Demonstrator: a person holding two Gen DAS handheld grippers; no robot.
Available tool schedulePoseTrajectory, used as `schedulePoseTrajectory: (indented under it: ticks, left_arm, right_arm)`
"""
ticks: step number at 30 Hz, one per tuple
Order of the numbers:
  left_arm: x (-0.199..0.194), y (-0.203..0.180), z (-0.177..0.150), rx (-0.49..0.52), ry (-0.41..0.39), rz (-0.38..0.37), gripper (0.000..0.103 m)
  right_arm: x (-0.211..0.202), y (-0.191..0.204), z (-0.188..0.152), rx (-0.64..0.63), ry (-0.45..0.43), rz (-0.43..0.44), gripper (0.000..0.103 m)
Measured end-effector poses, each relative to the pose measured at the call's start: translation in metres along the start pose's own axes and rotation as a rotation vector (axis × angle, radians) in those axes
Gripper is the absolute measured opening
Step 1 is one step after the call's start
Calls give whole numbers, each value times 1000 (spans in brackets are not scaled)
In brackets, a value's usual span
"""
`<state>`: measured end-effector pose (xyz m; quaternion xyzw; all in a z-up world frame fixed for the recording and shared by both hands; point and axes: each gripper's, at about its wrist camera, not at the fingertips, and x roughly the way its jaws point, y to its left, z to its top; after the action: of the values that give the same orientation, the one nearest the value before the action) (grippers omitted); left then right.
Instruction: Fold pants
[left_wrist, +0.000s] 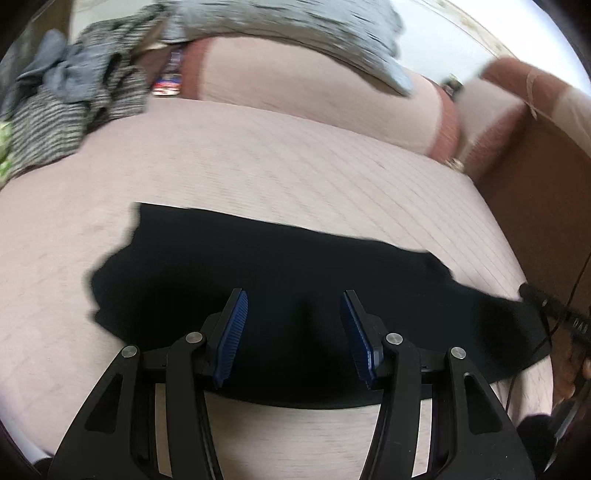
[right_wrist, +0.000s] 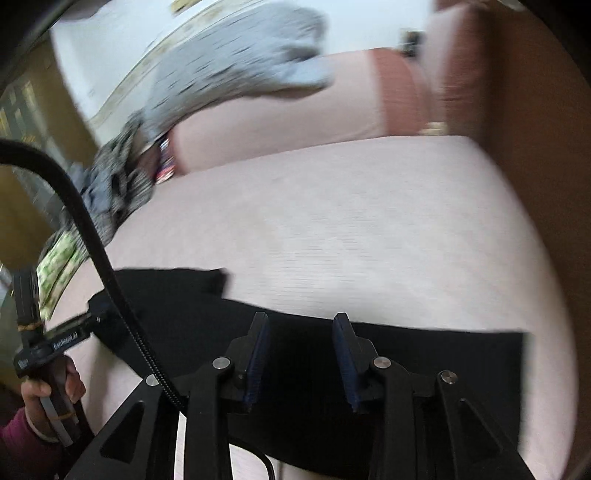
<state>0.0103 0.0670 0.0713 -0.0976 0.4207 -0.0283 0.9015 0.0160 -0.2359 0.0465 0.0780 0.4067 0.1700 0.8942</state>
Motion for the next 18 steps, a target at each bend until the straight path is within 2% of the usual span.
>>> schedulePoseTrajectory:
  ticks: [4, 7, 9, 11, 14, 18]
  left_arm:
    - [-5, 45, 5, -87, -20, 73, 52]
    - [-3, 75, 3, -156, -7, 128, 52]
    - [-1, 90, -1, -186, 2, 152, 52]
    - [3, 100, -6, -201, 14, 194, 52]
    - [11, 112, -15, -254, 30, 157, 52]
    - [6, 105, -14, -214, 11, 183, 52]
  right_arm:
    - [57, 42, 11, -28, 72, 60, 34]
    - [86, 59, 14, -44, 99, 92, 34]
    - [94, 65, 14, -102, 93, 54, 13]
    - [98, 69, 18, -125, 95, 28, 11]
    - [104, 69, 15, -145, 114, -11, 11]
    - [100, 76, 14, -177, 109, -51, 12]
